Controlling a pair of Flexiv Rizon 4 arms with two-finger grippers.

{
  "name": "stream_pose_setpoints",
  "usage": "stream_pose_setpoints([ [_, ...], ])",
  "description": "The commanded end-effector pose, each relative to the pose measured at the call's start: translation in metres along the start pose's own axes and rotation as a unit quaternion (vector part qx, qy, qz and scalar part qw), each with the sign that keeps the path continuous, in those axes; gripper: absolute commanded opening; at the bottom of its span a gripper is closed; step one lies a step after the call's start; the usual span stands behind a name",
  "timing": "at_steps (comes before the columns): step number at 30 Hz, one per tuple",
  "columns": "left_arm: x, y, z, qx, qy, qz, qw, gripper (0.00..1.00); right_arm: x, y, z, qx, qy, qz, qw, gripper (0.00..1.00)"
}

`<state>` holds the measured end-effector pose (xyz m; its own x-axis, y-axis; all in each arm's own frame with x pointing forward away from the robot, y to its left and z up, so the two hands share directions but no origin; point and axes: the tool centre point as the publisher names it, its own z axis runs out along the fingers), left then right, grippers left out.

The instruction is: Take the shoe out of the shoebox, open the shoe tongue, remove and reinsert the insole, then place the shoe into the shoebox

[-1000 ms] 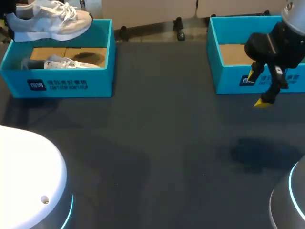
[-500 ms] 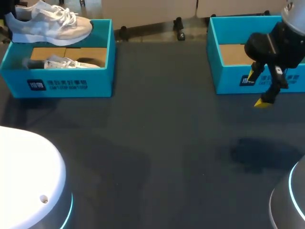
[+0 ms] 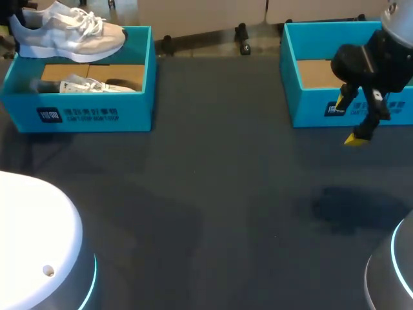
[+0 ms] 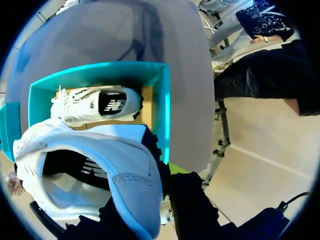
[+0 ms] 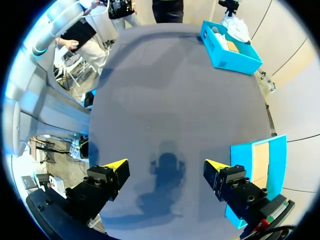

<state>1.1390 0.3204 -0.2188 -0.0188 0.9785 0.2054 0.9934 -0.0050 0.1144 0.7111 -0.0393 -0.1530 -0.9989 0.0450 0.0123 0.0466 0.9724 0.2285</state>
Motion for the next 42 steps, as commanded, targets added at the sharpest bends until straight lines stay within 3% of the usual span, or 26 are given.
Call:
stream_pose_setpoints([
  [1,-0.002,0.011,0.009,-0.005,-0.007,0.005,1.000,0.00,-0.002,0.001,0.001,0.002,0.001,0.001,1.000,1.00],
  [15,-0.007,0.028,0.030,-0.006,-0.019,0.018,1.000,0.00,-0.002,0.001,0.001,0.002,0.001,0.001,1.000,1.00],
  [42,-0.033,0.038,0.086,-0.007,-0.032,0.036,0.999,0.00,-0.002,0.001,0.001,0.002,0.001,0.001,1.000,1.00],
])
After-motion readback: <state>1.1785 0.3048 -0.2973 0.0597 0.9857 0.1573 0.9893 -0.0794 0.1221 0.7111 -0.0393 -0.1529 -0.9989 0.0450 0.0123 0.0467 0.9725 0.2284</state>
